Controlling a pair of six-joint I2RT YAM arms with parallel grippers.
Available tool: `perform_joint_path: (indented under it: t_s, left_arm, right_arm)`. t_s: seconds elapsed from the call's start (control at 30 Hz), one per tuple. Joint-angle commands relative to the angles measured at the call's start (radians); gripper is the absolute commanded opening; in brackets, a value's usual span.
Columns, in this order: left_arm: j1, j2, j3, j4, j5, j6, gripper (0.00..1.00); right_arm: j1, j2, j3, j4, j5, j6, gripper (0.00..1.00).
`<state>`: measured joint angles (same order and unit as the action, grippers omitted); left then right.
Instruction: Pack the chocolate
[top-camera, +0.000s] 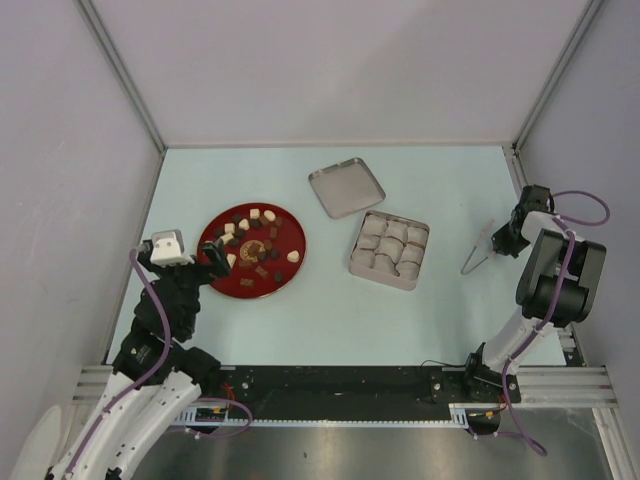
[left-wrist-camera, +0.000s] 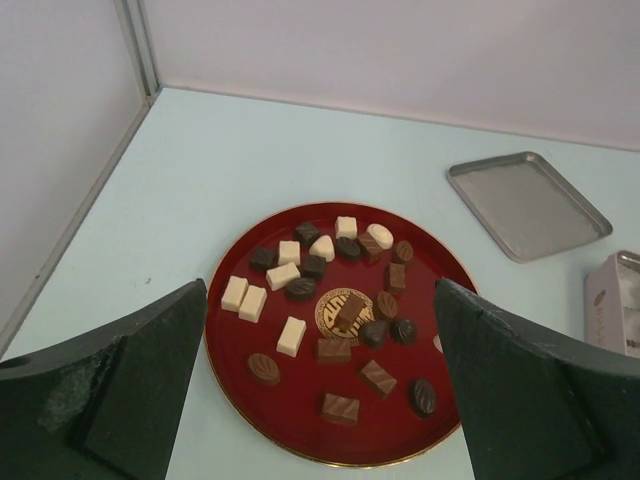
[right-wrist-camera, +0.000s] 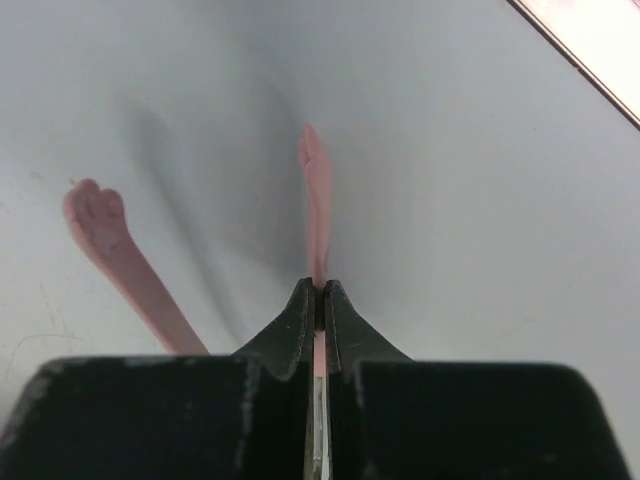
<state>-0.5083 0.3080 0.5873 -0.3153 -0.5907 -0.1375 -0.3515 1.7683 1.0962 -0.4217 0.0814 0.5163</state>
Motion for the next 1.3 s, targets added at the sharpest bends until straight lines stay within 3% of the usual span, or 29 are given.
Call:
perform_joint_path:
  t_s: [0.0,0.33,0.63,1.03,1.27]
  left_arm:
    - [-0.006,0.031,0.019,0.019,0.095,0.006,1.0]
    - [-0.006,0.152,0.12,-0.004,0.373,-0.074,1.0]
    - [-0.006,0.295,0.19,0.099,0.691,-0.212,1.0]
    - [-0.007,0.483,0.166,0.416,0.973,-0.505,1.0]
    - [-0.016,0.577,0.143,0.587,1.077,-0.662,1.0]
  right_arm:
    - [-0.004,-0.119,0.011,-0.006,-0.051,0.013,0.0]
    - [0.066,-0.438,-0.024,-0.028,-0.265,0.085,0.0]
    - [0.386,-0.621,-0.1,0.138,-0.316,0.261,0.0]
    - [0.808,-0.635,-0.209,0.585,-0.255,0.468,0.0]
    - [0.92,-0.541,-0.229,0.807,-0.296,0.544,0.0]
